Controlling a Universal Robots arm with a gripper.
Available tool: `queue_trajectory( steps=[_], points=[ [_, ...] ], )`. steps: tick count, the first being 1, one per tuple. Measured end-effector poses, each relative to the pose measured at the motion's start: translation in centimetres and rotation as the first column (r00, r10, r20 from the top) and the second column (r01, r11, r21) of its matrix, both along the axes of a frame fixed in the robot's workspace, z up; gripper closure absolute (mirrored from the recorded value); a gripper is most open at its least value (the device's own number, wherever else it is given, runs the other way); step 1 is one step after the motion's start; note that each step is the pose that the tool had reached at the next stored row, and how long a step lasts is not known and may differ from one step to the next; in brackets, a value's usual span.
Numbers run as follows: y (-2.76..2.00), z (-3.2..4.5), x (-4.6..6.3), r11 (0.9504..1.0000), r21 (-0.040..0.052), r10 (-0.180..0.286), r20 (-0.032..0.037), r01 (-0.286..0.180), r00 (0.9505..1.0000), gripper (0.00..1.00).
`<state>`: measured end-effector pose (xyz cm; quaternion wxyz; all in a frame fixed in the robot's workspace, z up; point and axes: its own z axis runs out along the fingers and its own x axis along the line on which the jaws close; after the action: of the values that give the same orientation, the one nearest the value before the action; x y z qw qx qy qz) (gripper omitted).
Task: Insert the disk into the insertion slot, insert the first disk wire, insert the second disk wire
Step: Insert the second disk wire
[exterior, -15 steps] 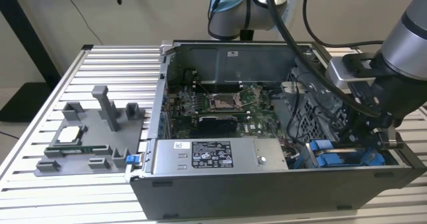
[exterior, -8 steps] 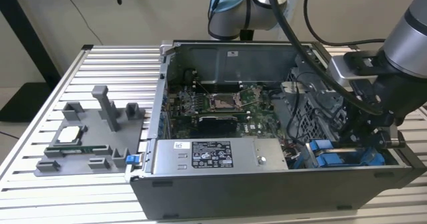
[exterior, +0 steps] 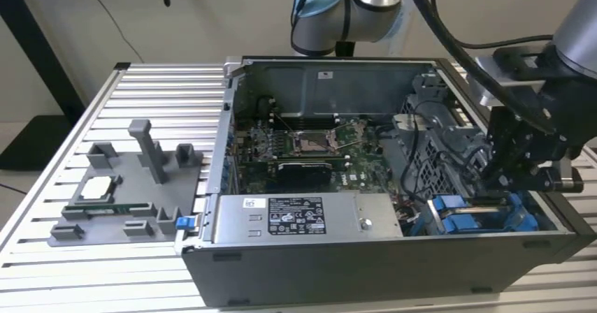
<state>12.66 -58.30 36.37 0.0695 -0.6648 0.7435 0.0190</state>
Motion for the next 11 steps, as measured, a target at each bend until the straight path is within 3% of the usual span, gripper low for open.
queue_trajectory(
  steps=[11],
  points=[
    [-0.01,3.0,0.0,1.0,0.0031,-0.005,-0.0124,0.005,0.9999,0.0]
  ],
)
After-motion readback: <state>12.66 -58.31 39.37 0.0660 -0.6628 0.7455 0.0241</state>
